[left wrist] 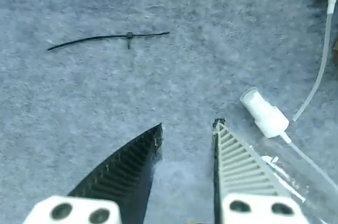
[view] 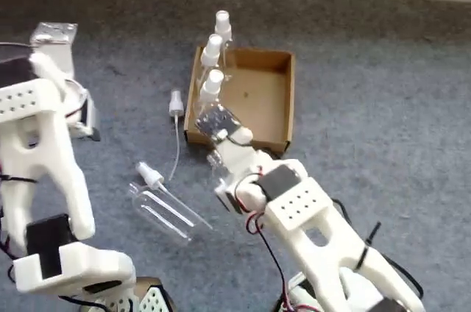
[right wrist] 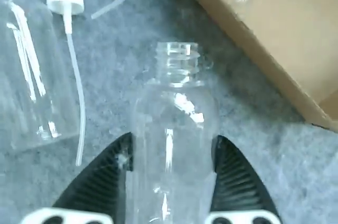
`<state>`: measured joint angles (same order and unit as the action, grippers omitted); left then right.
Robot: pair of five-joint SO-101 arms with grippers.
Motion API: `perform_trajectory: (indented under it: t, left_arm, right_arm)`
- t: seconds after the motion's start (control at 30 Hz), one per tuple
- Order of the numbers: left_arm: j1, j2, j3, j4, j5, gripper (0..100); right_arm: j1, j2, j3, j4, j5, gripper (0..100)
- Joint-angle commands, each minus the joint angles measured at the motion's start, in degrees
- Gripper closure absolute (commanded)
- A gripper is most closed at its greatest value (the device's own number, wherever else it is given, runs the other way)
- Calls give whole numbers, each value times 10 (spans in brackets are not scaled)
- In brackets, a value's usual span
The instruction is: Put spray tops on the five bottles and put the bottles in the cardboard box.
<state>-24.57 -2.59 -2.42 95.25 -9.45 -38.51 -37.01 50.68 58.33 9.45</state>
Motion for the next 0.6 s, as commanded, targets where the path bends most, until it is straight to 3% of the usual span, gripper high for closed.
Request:
perform_trajectory:
  t: [0.0, 0.23, 0.57]
  left_arm:
    - [72, -35, 90, -89, 105, 848]
    - [175, -36, 193, -163, 193, 849]
    - [198, -36, 330, -310, 263, 852]
  right_arm:
    - [9, -67, 39, -3, 8, 944]
    - [10, -131, 127, -46, 8, 944]
    - [9, -140, 138, -55, 7, 944]
